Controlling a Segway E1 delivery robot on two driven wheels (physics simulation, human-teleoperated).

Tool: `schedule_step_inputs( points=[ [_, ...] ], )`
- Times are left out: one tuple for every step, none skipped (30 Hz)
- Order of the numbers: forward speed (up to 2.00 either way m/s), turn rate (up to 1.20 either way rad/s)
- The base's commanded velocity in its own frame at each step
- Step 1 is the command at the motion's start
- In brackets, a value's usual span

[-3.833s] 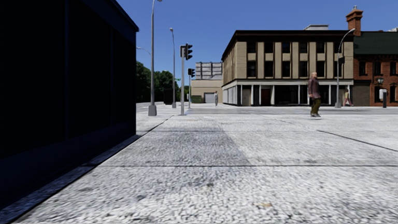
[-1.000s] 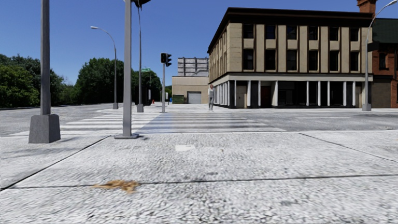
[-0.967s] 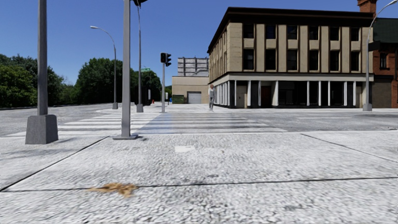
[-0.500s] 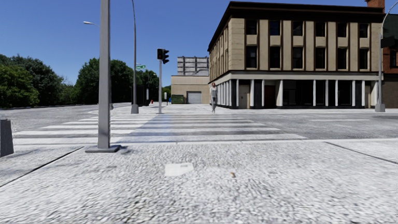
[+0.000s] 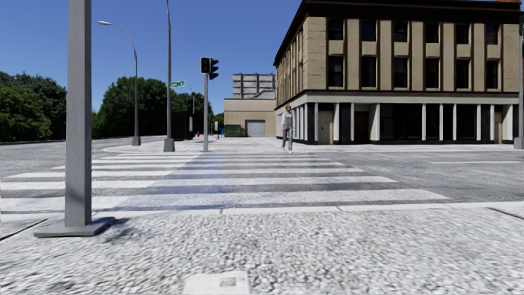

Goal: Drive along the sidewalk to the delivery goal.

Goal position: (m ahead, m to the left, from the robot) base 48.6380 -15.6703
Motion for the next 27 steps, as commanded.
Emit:
schedule_step_inputs(
  points=[
    [2.0,0.0],
    [2.0,0.0],
    [2.0,0.0],
    [2.0,0.0],
    [2.0,0.0],
    [2.0,0.0],
    [2.0,0.0],
    [2.0,0.0],
    [2.0,0.0],
    [2.0,0.0],
    [2.0,0.0],
    [2.0,0.0],
    [2.0,0.0],
    [2.0,0.0],
    [2.0,0.0],
    [2.0,0.0],
    [2.0,0.0],
    [2.0,0.0],
    [2.0,0.0],
    [2.0,0.0],
    [2.0,0.0],
    [2.0,0.0],
    [2.0,0.0],
    [2.0,0.0],
    [2.0,0.0],
    [2.0,0.04],
    [2.0,0.13]
  ],
)
